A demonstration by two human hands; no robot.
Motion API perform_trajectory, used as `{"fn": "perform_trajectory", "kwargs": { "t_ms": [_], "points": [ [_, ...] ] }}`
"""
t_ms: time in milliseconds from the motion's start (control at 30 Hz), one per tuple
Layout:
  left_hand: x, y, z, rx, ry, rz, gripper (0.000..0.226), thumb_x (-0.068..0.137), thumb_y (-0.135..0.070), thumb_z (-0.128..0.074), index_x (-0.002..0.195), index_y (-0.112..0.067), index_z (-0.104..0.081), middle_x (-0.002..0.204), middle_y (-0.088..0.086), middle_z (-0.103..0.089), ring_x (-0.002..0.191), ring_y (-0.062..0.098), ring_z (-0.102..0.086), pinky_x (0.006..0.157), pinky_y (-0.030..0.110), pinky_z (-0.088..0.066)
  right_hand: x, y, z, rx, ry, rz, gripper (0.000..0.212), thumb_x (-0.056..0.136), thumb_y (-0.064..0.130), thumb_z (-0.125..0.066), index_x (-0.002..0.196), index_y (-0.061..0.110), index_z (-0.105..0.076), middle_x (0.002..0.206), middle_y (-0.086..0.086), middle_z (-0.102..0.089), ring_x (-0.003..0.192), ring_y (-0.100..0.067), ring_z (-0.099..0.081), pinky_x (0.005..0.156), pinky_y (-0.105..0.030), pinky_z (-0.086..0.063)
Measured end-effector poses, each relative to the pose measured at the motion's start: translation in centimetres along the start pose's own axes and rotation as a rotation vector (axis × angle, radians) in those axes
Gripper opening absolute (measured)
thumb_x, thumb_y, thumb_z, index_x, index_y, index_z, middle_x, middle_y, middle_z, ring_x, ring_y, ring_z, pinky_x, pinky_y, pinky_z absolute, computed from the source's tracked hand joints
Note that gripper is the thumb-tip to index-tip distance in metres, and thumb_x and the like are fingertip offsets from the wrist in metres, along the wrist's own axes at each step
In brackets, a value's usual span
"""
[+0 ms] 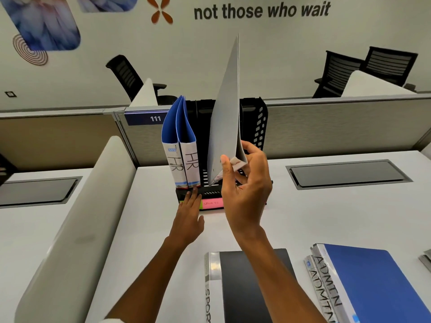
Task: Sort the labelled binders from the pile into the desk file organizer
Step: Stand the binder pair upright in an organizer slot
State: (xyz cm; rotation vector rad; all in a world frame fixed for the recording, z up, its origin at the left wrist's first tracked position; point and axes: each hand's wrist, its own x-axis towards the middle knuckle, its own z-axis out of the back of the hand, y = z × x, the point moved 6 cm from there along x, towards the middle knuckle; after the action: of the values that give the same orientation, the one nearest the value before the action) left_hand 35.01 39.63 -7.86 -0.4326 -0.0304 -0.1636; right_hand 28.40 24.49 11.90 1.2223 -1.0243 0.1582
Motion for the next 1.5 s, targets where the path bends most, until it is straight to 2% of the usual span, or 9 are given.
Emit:
{"fn": "perform_trajectory", "kwargs": {
  "t_ms": [133,333,500,667,933,1000,1100,1267,1500],
  "points": [
    [0.1,0.0,0.2,-0.019,0.003,-0.002,0.069,0.097,-0.018,-0.053,0.155,-0.014,-0.014,0.164,0.002,0.000,0.152,0.020,0.001,0.123,0.040,-0.014,-0.6,1.3,1.1,0.025,0.007,-0.022,0.027,0.092,0.021,-0.066,0.112,0.027,-0.049,0.120,-0.005,-0.063,0.106,-0.017,-0.065,0.074,-0.024,-0.060],
    [0.5,-0.1,0.1,-0.075,0.030,-0.044,0.075,0.098,-0.024,-0.054,0.156,-0.019,-0.007,0.164,-0.003,0.003,0.151,0.016,0.006,0.122,0.042,-0.018,-1.6,3.3,1.4,-0.004,0.051,-0.007,0.031,0.090,0.017,-0.069,0.112,0.024,-0.048,0.121,-0.005,-0.062,0.106,-0.017,-0.065,0.079,-0.016,-0.055],
    [0.5,-0.5,1.0,-0.293,-0.006,-0.036,0.060,0.102,-0.019,-0.043,0.155,-0.018,-0.014,0.163,0.001,-0.016,0.150,0.020,-0.014,0.120,0.047,-0.025,-2.2,4.2,1.2,-0.001,0.071,0.013,0.031,0.091,0.020,-0.067,0.116,0.023,-0.049,0.122,-0.001,-0.061,0.108,-0.016,-0.064,0.082,-0.020,-0.057],
    [0.5,0.3,0.3,-0.093,0.004,-0.052,0.072,0.096,-0.018,-0.056,0.155,-0.014,-0.013,0.164,0.001,-0.007,0.152,0.018,-0.002,0.123,0.039,-0.016,-1.1,2.6,1.2,0.002,0.063,-0.045,0.032,0.091,0.017,-0.067,0.116,0.025,-0.049,0.115,-0.004,-0.064,0.102,-0.014,-0.066,0.077,-0.010,-0.053],
    [0.6,0.8,0.2,-0.084,-0.038,-0.015,0.065,0.095,-0.010,-0.054,0.153,-0.013,-0.024,0.163,0.002,-0.013,0.151,0.021,-0.007,0.122,0.032,-0.015,3.2,1.7,1.4,-0.068,-0.043,-0.053,0.029,0.090,0.021,-0.069,0.113,0.008,-0.057,0.102,-0.004,-0.067,0.086,-0.008,-0.068,0.071,-0.015,-0.055],
    [0.8,0.8,0.2,-0.076,-0.040,-0.009,0.065,0.094,-0.009,-0.054,0.153,-0.013,-0.025,0.163,0.001,-0.014,0.151,0.022,-0.009,0.121,0.032,-0.016,3.9,2.5,2.1,-0.040,-0.079,-0.035,0.026,0.089,0.020,-0.070,0.106,0.007,-0.056,0.097,-0.005,-0.067,0.083,-0.009,-0.068,0.069,-0.012,-0.055],
    [0.9,0.6,0.3,-0.066,-0.045,0.003,0.063,0.094,-0.008,-0.054,0.151,-0.013,-0.029,0.162,0.003,-0.017,0.151,0.023,-0.012,0.122,0.036,-0.018,4.5,4.0,3.3,0.029,-0.120,0.001,0.023,0.089,0.024,-0.069,0.098,0.022,-0.048,0.091,0.002,-0.063,0.080,-0.008,-0.069,0.067,-0.018,-0.058],
    [1.0,0.4,0.2,-0.063,-0.020,0.032,0.061,0.094,-0.007,-0.054,0.150,-0.012,-0.031,0.162,0.004,-0.016,0.151,0.024,-0.011,0.122,0.043,-0.020,4.7,4.6,4.1,0.005,-0.122,0.017,0.025,0.090,0.023,-0.070,0.099,0.024,-0.046,0.092,0.001,-0.063,0.081,-0.008,-0.068,0.068,-0.018,-0.058],
    [1.0,0.3,0.4,-0.062,0.008,0.042,0.059,0.094,-0.008,-0.053,0.149,-0.013,-0.033,0.162,0.003,-0.016,0.151,0.024,-0.012,0.122,0.041,-0.020,4.8,1.6,2.3,0.004,-0.064,-0.049,0.026,0.090,0.021,-0.069,0.103,0.006,-0.052,0.094,-0.006,-0.067,0.082,-0.010,-0.069,0.068,-0.015,-0.057]
  ]
}}
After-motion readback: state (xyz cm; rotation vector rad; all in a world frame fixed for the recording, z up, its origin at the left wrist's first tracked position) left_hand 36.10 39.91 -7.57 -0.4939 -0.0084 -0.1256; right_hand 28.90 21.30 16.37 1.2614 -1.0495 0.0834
